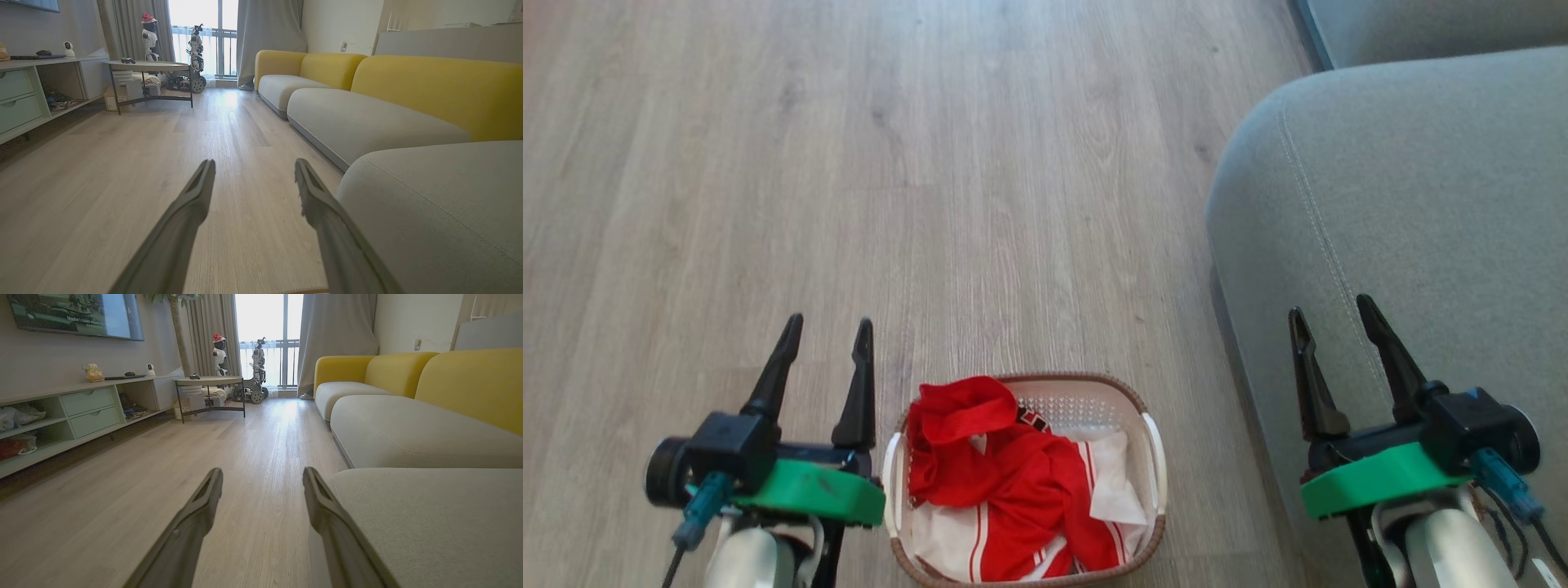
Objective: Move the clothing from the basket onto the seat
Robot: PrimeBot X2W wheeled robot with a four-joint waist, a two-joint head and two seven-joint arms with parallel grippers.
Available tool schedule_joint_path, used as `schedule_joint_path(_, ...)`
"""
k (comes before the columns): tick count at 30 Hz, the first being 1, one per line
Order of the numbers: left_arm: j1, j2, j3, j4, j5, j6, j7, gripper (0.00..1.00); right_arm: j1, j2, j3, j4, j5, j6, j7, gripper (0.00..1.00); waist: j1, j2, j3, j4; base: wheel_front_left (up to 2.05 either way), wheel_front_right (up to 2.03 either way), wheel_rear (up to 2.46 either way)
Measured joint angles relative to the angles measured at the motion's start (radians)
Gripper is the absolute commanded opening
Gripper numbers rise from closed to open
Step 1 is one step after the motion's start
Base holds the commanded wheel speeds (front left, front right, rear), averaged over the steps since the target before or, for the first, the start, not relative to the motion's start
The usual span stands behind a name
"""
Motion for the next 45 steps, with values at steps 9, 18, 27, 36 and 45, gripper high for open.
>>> schedule_joint_path(9, -0.039, 0.000, 0.001, 0.024, -0.010, 0.001, -0.001, 1.00, -0.027, 0.000, -0.005, -0.017, 0.000, 0.000, 0.000, 1.00, 0.0000, 0.0000, 0.059, -0.030, 0.00, 0.00, 0.00)
schedule_joint_path(18, -0.123, 0.000, 0.008, 0.119, -0.001, 0.000, -0.003, 1.00, -0.099, 0.001, -0.012, -0.047, 0.002, 0.000, -0.001, 1.00, 0.0001, 0.0000, 0.173, -0.082, 0.00, 0.00, 0.00)
schedule_joint_path(27, -0.231, 0.012, 0.007, 0.247, 0.002, -0.022, -0.003, 1.00, -0.172, 0.005, -0.015, -0.097, 0.014, 0.000, -0.001, 1.00, 0.0001, 0.0000, 0.300, -0.134, 0.00, 0.00, 0.00)
schedule_joint_path(36, -0.361, 0.026, -0.025, 0.446, 0.002, -0.044, -0.003, 1.00, -0.243, 0.006, -0.002, -0.150, 0.029, 0.000, -0.001, 1.00, 0.0002, 0.0000, 0.426, -0.174, 0.00, 0.00, 0.00)
schedule_joint_path(45, -0.507, 0.030, -0.064, 0.682, -0.006, -0.053, -0.003, 1.00, -0.291, 0.007, -0.009, -0.193, 0.036, 0.000, -0.001, 1.00, 0.0002, -0.0001, 0.558, -0.211, 0.00, 0.00, 0.00)
